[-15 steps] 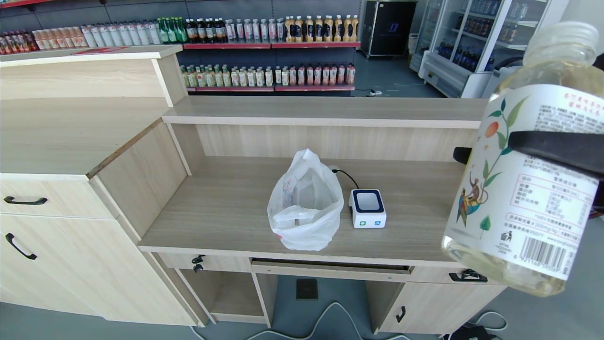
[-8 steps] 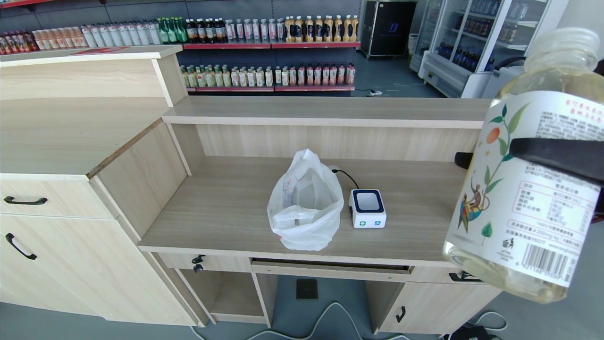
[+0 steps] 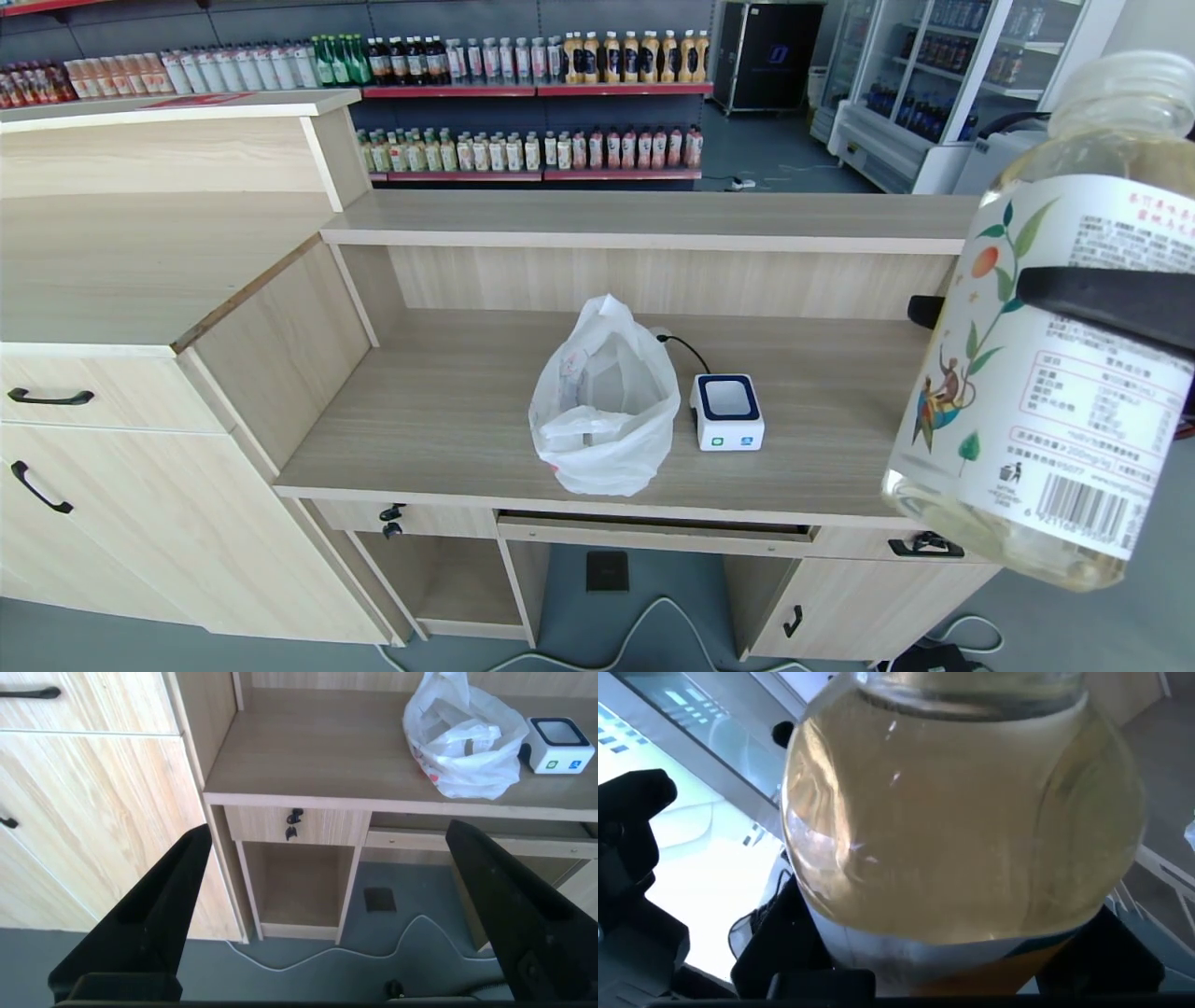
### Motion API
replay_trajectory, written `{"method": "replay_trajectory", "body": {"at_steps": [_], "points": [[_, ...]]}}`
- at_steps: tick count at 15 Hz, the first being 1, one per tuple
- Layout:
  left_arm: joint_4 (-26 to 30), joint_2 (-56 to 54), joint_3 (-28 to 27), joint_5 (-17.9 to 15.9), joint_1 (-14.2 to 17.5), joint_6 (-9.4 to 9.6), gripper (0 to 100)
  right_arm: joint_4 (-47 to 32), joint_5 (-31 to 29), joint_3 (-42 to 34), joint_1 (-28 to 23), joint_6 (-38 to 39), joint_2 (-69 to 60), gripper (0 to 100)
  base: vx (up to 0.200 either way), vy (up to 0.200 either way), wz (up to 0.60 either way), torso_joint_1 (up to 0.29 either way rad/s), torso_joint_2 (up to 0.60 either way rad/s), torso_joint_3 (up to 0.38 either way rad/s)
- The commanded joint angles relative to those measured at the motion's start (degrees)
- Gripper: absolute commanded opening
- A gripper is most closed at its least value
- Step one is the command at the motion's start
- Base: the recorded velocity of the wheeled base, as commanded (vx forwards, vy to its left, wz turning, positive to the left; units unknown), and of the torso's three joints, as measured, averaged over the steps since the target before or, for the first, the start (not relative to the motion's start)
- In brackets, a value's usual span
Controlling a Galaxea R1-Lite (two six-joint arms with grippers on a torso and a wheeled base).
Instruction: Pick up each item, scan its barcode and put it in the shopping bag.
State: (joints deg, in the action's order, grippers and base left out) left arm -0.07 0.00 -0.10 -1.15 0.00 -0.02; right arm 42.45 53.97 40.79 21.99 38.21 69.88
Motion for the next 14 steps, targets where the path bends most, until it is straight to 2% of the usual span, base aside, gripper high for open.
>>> {"method": "replay_trajectory", "body": {"at_steps": [1,2,6,7,9,10,11,12,14], "points": [[0.0,0.0,0.0,0.0,0.0,-0.06,100,0.0,-0.5,-0.6,-2.1,-2.5,0.9,0,0.0,0.0,0.0,0.0,0.0,0.0],[0.0,0.0,0.0,0.0,0.0,-0.06,100,-0.2,-1.1,-0.7,-3.4,-4.5,1.8,0,0.0,0.0,0.0,0.0,0.0,0.0],[0.0,0.0,0.0,0.0,0.0,0.02,100,0.2,-12.0,-2.6,-16.5,-29.7,13.4,0,0.0,0.0,0.0,0.0,0.0,0.0],[0.0,0.1,0.0,0.0,0.0,-0.06,100,0.3,-12.7,-3.3,-19.2,-34.0,14.7,0,0.0,0.0,0.0,0.0,0.0,0.0],[0.0,0.0,0.0,0.0,0.0,-0.06,100,-0.2,-15.4,-5.5,-29.7,-53.5,19.5,0,0.0,0.0,0.0,0.0,0.0,0.0],[0.0,0.0,0.0,0.0,0.0,-0.06,100,-0.2,-15.4,-5.5,-29.7,-53.5,19.5,0,0.0,0.0,0.0,0.0,0.0,0.0],[0.0,0.0,0.0,0.0,0.0,-0.06,100,0.2,-16.1,-8.4,-37.5,-69.2,21.6,0,0.0,0.0,0.0,0.0,0.0,0.0],[0.0,0.1,0.0,0.0,0.0,-0.06,100,0.1,-16.0,-8.4,-40.8,-76.4,22.0,0,0.0,0.0,0.0,0.0,0.0,0.0],[0.0,0.1,0.0,0.0,0.0,-0.06,100,1.0,-16.0,-8.0,-42.4,-80.3,21.8,0,0.0,0.0,0.0,0.0,0.0,0.0]]}}
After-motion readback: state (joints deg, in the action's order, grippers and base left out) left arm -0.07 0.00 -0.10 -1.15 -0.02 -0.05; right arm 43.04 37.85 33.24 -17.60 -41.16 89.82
